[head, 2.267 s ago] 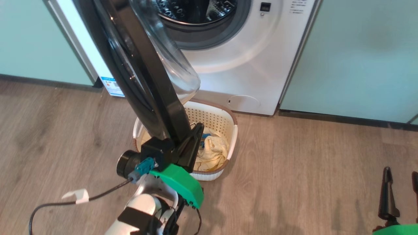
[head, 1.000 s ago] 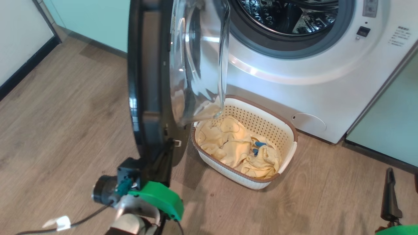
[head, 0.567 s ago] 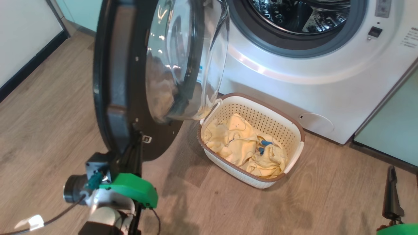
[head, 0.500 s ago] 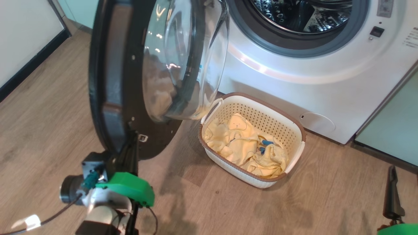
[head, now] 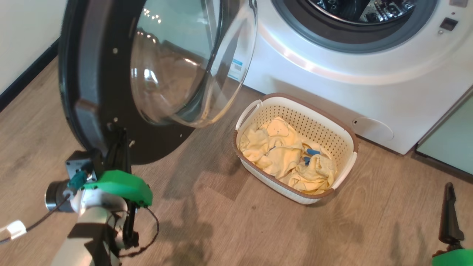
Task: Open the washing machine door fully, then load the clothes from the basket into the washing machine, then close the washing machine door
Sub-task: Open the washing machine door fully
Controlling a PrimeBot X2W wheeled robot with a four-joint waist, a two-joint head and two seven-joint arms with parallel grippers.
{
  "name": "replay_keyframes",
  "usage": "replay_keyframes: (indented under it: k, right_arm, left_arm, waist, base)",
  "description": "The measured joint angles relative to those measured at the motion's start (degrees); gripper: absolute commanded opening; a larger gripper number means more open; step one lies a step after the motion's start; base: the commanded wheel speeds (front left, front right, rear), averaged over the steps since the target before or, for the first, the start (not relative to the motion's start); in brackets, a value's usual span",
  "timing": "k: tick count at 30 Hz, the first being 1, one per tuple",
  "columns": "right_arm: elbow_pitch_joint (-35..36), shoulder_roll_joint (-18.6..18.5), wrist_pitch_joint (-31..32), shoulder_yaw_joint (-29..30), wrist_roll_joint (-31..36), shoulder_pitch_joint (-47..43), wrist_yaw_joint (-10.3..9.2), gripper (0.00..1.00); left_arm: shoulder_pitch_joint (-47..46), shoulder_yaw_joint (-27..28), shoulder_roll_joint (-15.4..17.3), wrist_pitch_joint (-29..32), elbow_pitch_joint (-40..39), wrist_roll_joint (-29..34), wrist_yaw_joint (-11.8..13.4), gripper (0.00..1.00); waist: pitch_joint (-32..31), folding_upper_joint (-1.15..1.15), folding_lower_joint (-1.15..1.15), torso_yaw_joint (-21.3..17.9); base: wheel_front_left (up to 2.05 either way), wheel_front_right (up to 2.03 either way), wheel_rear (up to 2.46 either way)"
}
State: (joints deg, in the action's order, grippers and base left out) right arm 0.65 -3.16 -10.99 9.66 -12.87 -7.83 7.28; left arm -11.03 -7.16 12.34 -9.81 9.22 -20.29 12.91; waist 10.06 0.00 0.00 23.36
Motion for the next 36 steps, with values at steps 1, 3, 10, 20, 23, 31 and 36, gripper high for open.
replay_keyframes:
  k: [1,3,10,20,23,31,36]
  right_arm:
    - [0.08,-0.03,0.04,0.04,0.0,0.05,0.0,1.0]
    - [0.32,-0.1,0.46,0.09,0.0,0.08,0.0,1.0]
    - [1.14,-0.7,1.55,0.69,-0.26,0.63,0.0,1.0]
    - [2.92,-2.01,3.79,1.49,-0.33,1.27,0.0,1.0]
    - [3.46,-2.32,4.48,1.51,-0.56,1.28,0.0,1.0]
    - [4.5,-3.26,5.99,1.09,-0.68,1.36,0.0,1.0]
    - [4.54,-3.6,6.3,0.49,-0.68,1.83,0.0,1.0]
  left_arm:
    - [-0.64,0.1,0.07,-0.46,1.07,-0.05,-0.21,0.0]
    - [-2.02,0.37,0.15,-1.09,3.28,-0.21,-0.7,0.0]
    - [-7.13,2.43,0.98,-3.38,10.37,-1.78,-2.45,0.0]
    - [-12.95,5.59,2.26,-4.66,18.67,-2.07,-6.48,0.0]
    - [-14.55,7.08,2.57,-4.67,20.31,-1.74,-7.77,0.0]
    - [-19.13,10.1,3.13,-4.68,25.58,1.46,-10.39,0.0]
    - [-21.6,11.68,3.32,-4.76,29.1,3.13,-11.79,0.0]
  waist:
    - [0.18,0.0,0.0,0.06]
    - [0.65,0.0,0.0,0.14]
    - [2.2,0.0,0.0,0.62]
    - [3.41,0.0,0.0,1.45]
    - [3.72,0.0,0.0,1.54]
    - [4.23,0.0,0.0,1.61]
    - [4.36,0.0,0.0,1.16]
  base:
    - [0.0,0.0,0.0]
    - [0.0,0.0,0.0]
    - [0.0,0.0,0.0]
    - [0.0,0.0,0.0]
    - [0.0,0.0,0.0]
    - [0.0,0.0,0.0]
    - [0.0,0.0,0.0]
